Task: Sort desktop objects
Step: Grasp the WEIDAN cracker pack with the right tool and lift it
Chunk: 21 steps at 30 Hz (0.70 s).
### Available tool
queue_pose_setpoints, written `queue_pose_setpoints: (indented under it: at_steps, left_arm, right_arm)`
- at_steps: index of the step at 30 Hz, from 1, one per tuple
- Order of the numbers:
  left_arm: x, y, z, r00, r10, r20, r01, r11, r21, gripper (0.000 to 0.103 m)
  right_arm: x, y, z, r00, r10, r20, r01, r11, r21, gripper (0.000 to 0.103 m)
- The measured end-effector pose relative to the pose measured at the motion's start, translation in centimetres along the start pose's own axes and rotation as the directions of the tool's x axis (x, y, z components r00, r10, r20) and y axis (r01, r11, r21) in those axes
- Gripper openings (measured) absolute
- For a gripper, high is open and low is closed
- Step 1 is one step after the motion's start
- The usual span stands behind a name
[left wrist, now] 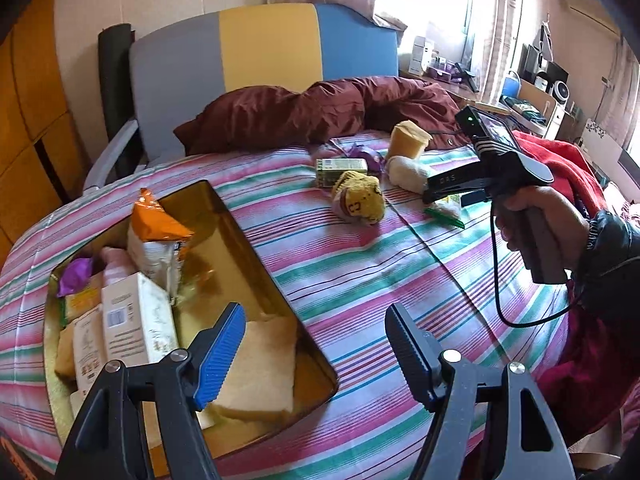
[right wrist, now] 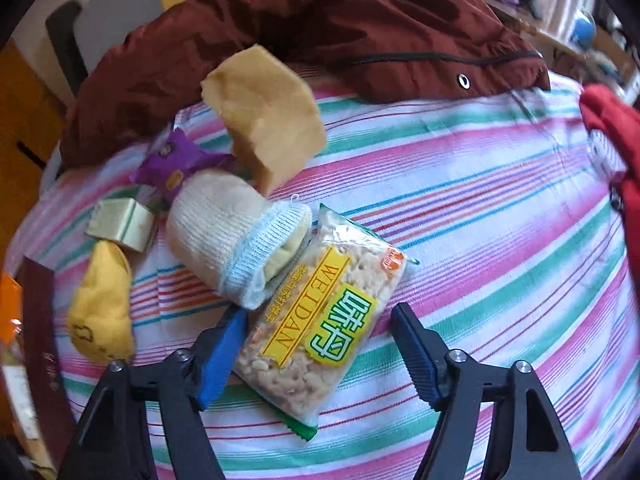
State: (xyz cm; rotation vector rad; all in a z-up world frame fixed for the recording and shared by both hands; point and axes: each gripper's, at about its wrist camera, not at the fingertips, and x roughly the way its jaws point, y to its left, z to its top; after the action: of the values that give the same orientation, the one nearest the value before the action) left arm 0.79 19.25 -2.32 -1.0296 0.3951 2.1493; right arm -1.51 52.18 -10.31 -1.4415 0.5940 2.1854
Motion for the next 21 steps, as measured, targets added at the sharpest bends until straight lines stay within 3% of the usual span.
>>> queue_pose_setpoints:
  at_steps: [3,7,10,16,17,21]
  left_arm:
    - [0.5,-0.6,0.6,1.000,-0.017,-0.007,0.017,1.000,0.004,0.074]
    - [0.7,-0.9,2.2,0.999,-0.039,0.005,0.039,0.999,0.003,0.073]
    - [1.1,-0.9,3.7,0.998,-0.059,0.004,0.059,0.998,-0.016,0.074]
    - [3.4,-0.7,6.8,0.994,-0.101,-0.037,0.099,0.993,-0.057,0.074]
    - [3.9,-0.6,7.2,0.992,-0.116,-0.045,0.112,0.991,-0.079,0.074]
    - [6.6,-0.4,9.0,0.982,-0.167,-0.084,0.154,0.977,-0.148,0.074]
  right_arm:
    - [0.0,0.2,0.1,1.000,-0.013,0.002,0.013,1.000,-0.025,0.077]
    - [-0.1,0.4,0.2,0.999,-0.045,-0.001,0.045,0.997,-0.065,0.065]
    - [-0.4,0.0,0.4,0.999,-0.029,-0.041,0.025,0.996,-0.091,0.057]
    - [-1.2,-0.1,0.2,0.994,-0.041,-0.106,0.019,0.980,-0.198,0.052]
    - [-1.2,-0.2,0.2,0.993,-0.025,-0.118,-0.010,0.957,-0.289,0.052]
    - [-1.2,-0.5,-0.1,0.990,-0.032,-0.140,-0.013,0.951,-0.309,0.052]
